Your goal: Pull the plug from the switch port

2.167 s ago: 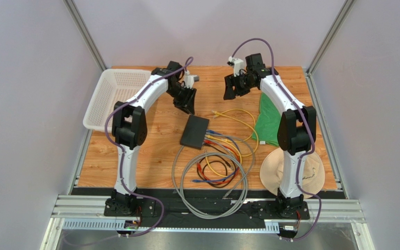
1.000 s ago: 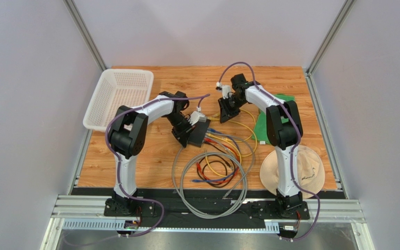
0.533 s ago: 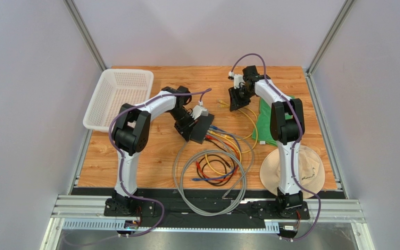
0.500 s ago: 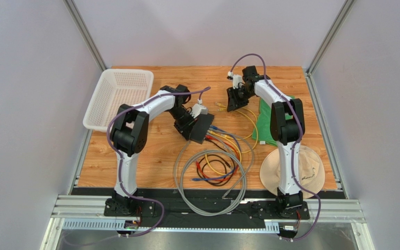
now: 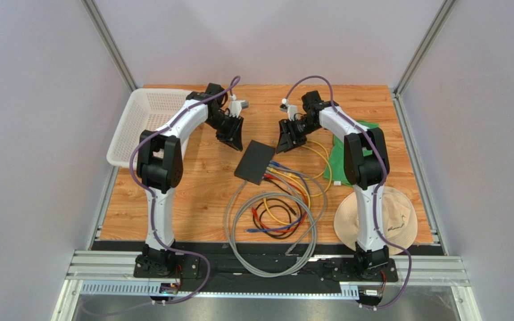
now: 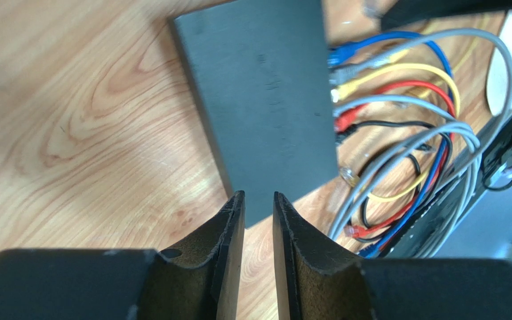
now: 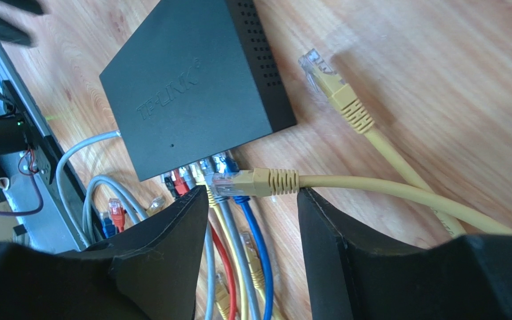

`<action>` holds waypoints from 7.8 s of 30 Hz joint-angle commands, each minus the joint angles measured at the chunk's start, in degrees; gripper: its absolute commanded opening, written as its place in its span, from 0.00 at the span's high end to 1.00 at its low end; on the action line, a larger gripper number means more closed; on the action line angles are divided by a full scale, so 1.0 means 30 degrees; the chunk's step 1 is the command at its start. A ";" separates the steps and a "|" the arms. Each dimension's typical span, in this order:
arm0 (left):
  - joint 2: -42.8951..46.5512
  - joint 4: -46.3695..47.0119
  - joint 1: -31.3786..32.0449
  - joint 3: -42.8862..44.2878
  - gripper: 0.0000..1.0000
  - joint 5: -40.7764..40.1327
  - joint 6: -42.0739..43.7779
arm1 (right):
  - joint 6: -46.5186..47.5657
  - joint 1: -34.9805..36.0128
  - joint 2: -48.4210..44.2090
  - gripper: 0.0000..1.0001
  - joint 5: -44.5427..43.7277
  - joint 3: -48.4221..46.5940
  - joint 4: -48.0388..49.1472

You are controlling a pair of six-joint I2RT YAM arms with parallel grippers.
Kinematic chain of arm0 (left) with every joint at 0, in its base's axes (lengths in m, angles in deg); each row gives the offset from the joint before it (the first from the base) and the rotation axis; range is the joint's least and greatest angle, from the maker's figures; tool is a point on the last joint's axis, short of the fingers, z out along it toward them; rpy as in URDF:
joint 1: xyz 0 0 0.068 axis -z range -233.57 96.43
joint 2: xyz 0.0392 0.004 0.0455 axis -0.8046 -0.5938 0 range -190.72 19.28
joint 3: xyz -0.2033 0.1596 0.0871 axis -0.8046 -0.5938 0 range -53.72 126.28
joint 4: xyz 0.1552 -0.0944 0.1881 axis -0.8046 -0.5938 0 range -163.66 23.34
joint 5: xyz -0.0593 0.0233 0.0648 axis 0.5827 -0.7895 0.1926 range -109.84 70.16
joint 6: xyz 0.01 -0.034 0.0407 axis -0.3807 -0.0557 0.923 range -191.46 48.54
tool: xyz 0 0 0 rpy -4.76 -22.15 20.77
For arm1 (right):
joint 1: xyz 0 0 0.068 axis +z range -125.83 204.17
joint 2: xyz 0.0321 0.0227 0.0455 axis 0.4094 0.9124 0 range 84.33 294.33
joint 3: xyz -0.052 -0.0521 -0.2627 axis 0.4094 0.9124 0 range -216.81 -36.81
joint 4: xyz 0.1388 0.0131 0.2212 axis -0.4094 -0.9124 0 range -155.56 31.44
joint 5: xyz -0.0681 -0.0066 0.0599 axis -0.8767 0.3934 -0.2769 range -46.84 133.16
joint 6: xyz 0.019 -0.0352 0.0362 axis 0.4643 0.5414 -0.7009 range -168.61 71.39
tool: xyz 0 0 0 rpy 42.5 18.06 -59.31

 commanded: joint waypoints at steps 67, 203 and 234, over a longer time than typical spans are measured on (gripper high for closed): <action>-0.4504 -0.0087 0.0746 0.1004 0.62 -0.1700 -0.2344 | 0.2306 0.1408 0.3756 0.57 0.2901 -0.1976 -0.2248; -0.3361 0.0147 0.0512 0.2526 1.00 0.0733 -0.1525 | 0.2455 0.0558 -0.5354 0.55 -0.9610 0.1507 -0.4825; -0.2980 0.0294 0.0512 0.1179 1.00 0.0175 -0.1348 | 0.1397 -0.0349 -0.4976 0.55 -0.5269 0.3445 -0.5646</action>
